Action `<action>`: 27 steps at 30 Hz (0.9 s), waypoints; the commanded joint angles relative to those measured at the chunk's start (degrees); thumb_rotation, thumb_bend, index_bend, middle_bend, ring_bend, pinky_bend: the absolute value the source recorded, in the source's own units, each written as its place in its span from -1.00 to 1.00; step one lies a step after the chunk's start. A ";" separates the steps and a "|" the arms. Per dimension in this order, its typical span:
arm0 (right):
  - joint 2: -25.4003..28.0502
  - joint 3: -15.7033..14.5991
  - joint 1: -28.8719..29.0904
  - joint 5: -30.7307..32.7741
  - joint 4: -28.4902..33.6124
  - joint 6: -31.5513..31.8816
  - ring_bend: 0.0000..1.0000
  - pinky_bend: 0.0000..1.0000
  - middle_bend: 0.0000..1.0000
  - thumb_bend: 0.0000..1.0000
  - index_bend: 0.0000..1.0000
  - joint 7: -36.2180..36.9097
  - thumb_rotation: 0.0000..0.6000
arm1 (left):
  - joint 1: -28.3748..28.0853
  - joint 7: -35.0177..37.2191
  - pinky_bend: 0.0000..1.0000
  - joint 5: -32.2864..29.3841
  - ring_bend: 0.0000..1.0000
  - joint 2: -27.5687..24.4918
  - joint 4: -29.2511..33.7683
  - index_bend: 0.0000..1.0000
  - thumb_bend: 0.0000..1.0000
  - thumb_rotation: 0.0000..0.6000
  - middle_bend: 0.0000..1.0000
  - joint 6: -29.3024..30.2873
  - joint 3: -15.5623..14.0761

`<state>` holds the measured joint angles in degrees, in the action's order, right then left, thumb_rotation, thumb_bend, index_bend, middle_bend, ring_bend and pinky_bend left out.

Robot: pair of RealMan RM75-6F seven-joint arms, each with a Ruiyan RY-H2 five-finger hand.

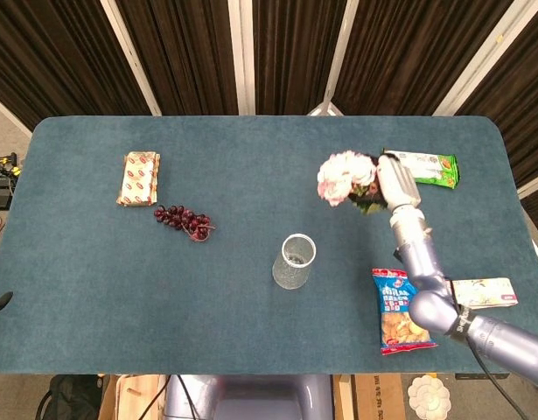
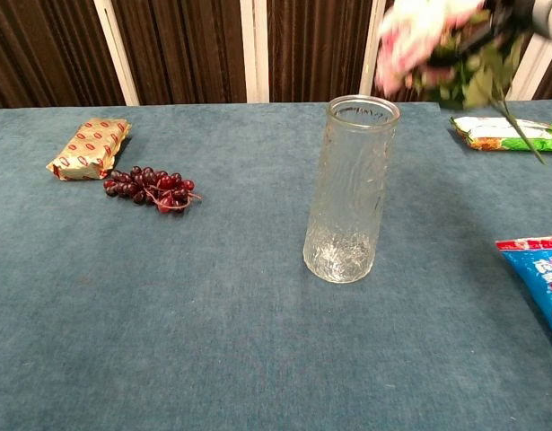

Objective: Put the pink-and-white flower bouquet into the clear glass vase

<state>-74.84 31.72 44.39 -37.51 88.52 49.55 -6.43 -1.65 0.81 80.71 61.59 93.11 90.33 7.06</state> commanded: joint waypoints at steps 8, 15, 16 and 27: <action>3.58 17.34 -3.82 0.71 17.00 14.27 0.11 -0.83 -0.03 -0.39 0.10 19.28 1.00 | -0.24 -0.98 -1.00 1.31 -1.00 0.27 0.12 -0.79 -0.62 1.00 -1.00 -0.30 -0.80; 5.35 22.20 -1.29 10.55 26.98 22.63 0.11 -0.83 -0.03 -0.38 0.10 15.13 1.00 | 0.07 0.53 -1.00 1.46 -1.00 0.52 -0.84 -0.79 -0.62 1.00 -1.00 1.27 -0.09; 5.43 22.43 -1.06 11.42 28.17 23.63 0.11 -0.83 -0.03 -0.38 0.10 14.62 1.00 | 0.04 0.56 -1.00 1.34 -1.00 0.60 -0.95 -0.79 -0.62 1.00 -1.00 1.24 -0.01; 3.77 22.68 1.85 20.60 40.82 33.41 0.11 -0.83 -0.03 -0.38 0.10 12.60 1.00 | -0.26 2.52 -1.00 2.58 -1.00 0.51 -1.28 -0.80 -0.62 1.00 -1.00 1.12 -0.27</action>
<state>-70.40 54.91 45.63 -17.79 127.23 81.10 6.61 -2.03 2.62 82.93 62.31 91.93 91.04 6.78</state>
